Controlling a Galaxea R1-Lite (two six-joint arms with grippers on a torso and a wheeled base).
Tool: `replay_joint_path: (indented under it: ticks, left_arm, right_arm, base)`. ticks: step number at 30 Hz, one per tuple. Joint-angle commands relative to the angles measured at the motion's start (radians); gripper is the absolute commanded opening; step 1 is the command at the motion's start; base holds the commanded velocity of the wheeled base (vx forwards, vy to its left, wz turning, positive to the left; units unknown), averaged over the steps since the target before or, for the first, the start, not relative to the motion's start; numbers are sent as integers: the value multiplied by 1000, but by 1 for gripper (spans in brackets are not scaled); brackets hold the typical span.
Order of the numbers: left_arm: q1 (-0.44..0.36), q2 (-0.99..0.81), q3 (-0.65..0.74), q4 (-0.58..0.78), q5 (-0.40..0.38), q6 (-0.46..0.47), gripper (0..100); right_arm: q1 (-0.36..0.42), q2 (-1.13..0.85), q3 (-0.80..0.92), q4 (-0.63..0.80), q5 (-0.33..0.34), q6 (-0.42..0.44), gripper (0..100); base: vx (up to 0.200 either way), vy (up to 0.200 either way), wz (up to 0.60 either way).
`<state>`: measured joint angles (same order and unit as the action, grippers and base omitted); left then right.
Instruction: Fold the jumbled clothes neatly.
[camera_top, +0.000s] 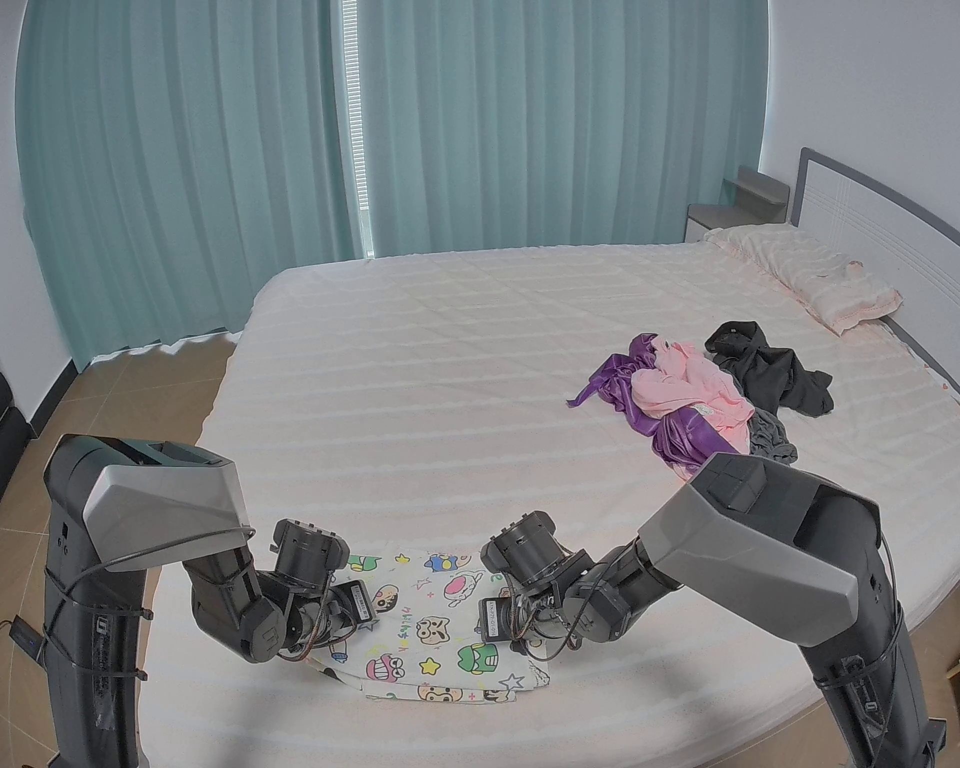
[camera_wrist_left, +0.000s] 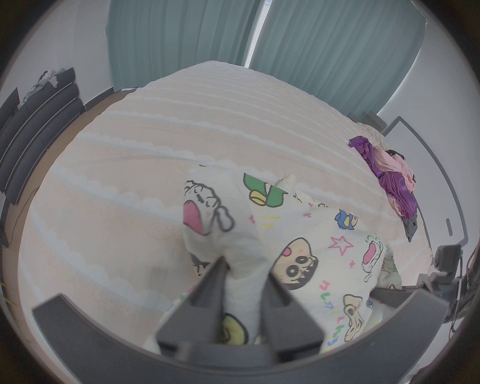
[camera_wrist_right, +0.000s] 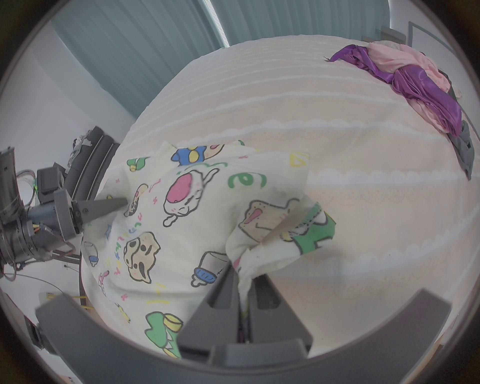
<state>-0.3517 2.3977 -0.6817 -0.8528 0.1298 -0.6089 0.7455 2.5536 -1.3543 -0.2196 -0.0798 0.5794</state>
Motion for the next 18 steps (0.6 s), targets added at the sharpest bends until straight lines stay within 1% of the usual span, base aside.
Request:
replay_joint_path:
  ticks: [1,6,7,12,18]
  left_arm:
    - [-1,-20,7,1,-1,-5,0]
    - [-3,-31,5,1,-1,-29,0]
    - [-4,-35,2,1,-1,-49,0]
    - [-9,-40,-4,1,2,-54,0]
    - [-18,-43,-7,1,24,-71,0]
  right_arm:
    - [2,-21,1,-1,0,25,0]
    - [0,-39,12,0,2,50,0]
    - [0,-41,17,0,2,51,0]
    - [0,-44,20,0,0,65,0]
    - [0,-53,20,2,0,86,0]
  base:
    - [0,0,0]
    - [0,0,0]
    - [0,0,0]
    - [0,0,0]
    - [0,0,0]
